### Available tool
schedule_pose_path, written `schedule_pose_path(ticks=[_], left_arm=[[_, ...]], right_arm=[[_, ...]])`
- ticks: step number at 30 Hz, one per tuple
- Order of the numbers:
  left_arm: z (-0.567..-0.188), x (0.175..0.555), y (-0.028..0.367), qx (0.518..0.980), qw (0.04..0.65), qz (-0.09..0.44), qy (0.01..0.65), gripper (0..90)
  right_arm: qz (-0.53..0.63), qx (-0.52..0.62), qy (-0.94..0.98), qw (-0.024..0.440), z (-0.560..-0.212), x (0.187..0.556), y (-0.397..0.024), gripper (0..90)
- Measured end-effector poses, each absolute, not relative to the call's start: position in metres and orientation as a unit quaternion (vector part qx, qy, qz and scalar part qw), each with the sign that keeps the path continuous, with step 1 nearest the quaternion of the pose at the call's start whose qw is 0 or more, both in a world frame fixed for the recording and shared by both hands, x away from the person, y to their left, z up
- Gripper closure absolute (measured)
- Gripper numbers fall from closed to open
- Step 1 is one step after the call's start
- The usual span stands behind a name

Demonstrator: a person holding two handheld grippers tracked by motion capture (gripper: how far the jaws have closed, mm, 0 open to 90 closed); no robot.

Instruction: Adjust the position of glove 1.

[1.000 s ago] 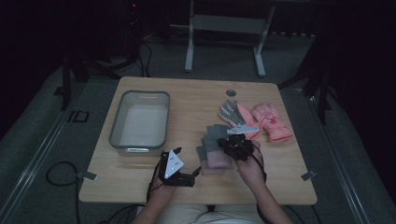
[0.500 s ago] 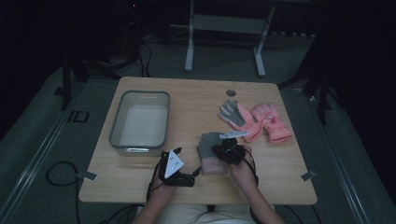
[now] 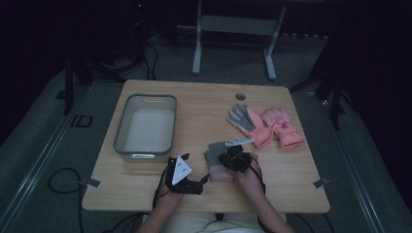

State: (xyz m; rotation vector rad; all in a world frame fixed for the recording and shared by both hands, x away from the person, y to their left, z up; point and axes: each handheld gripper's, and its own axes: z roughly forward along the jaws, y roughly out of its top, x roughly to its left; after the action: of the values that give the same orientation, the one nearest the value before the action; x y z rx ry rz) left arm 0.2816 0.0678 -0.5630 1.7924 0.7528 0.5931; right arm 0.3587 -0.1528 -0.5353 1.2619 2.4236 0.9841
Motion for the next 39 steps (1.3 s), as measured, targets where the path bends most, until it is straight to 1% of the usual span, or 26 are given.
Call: schedule_pose_path(ticks=[4, 7, 9, 10, 11, 15, 20, 22, 24, 25, 30, 31, 33, 34, 35, 37, 39], left_arm=[[-0.563, 0.283, 0.067, 0.749, 0.518, 0.250, 0.329, 0.0], [-0.563, 0.283, 0.068, 0.749, 0.520, 0.247, 0.327, 0.0], [-0.563, 0.282, 0.065, 0.754, 0.518, 0.255, 0.315, 0.1], [-0.563, 0.282, 0.064, 0.758, 0.516, 0.258, 0.306, 2.6], [-0.563, 0.281, 0.062, 0.762, 0.514, 0.254, 0.300, 3.9], [-0.559, 0.280, 0.056, 0.769, 0.514, 0.243, 0.293, 4.4], [-0.546, 0.283, 0.051, 0.779, 0.526, 0.179, 0.289, 4.8], [-0.542, 0.283, 0.044, 0.799, 0.499, 0.182, 0.284, 4.0], [-0.541, 0.284, 0.037, 0.819, 0.486, 0.164, 0.256, 3.5], [-0.542, 0.285, 0.034, 0.823, 0.483, 0.161, 0.251, 1.6], [-0.543, 0.289, 0.022, 0.839, 0.470, 0.151, 0.227, 1.7], [-0.542, 0.290, 0.020, 0.844, 0.468, 0.147, 0.219, 2.4], [-0.540, 0.291, 0.016, 0.853, 0.461, 0.150, 0.195, 10.3], [-0.540, 0.291, 0.013, 0.858, 0.456, 0.151, 0.184, 14.2], [-0.540, 0.292, 0.011, 0.863, 0.448, 0.153, 0.173, 14.7], [-0.541, 0.295, 0.007, 0.873, 0.437, 0.155, 0.152, 23.2], [-0.544, 0.298, 0.004, 0.882, 0.422, 0.157, 0.139, 28.0]], right_arm=[[0.338, 0.431, 0.828, 0.117, -0.537, 0.358, -0.153, 78.4], [0.340, 0.431, 0.828, 0.116, -0.534, 0.358, -0.154, 73.8], [0.349, 0.432, 0.824, 0.116, -0.528, 0.357, -0.158, 72.4], [0.356, 0.430, 0.822, 0.117, -0.524, 0.357, -0.160, 71.0], [0.362, 0.427, 0.820, 0.119, -0.520, 0.357, -0.163, 69.7], [0.380, 0.418, 0.814, 0.137, -0.502, 0.362, -0.177, 65.0], [0.390, 0.415, 0.808, 0.152, -0.491, 0.372, -0.196, 64.9], [0.397, 0.411, 0.807, 0.150, -0.489, 0.375, -0.202, 64.9], [0.398, 0.411, 0.807, 0.148, -0.489, 0.380, -0.206, 64.9], [0.399, 0.413, 0.805, 0.146, -0.489, 0.382, -0.207, 64.9], [0.398, 0.417, 0.805, 0.139, -0.493, 0.393, -0.208, 64.8], [0.397, 0.416, 0.807, 0.136, -0.494, 0.395, -0.207, 64.8], [0.392, 0.415, 0.810, 0.134, -0.498, 0.400, -0.203, 64.1], [0.390, 0.414, 0.812, 0.133, -0.499, 0.403, -0.201, 62.8], [0.389, 0.415, 0.812, 0.129, -0.502, 0.405, -0.198, 61.1], [0.385, 0.419, 0.813, 0.124, -0.508, 0.410, -0.195, 58.4], [0.379, 0.423, 0.815, 0.118, -0.516, 0.414, -0.193, 56.0]])
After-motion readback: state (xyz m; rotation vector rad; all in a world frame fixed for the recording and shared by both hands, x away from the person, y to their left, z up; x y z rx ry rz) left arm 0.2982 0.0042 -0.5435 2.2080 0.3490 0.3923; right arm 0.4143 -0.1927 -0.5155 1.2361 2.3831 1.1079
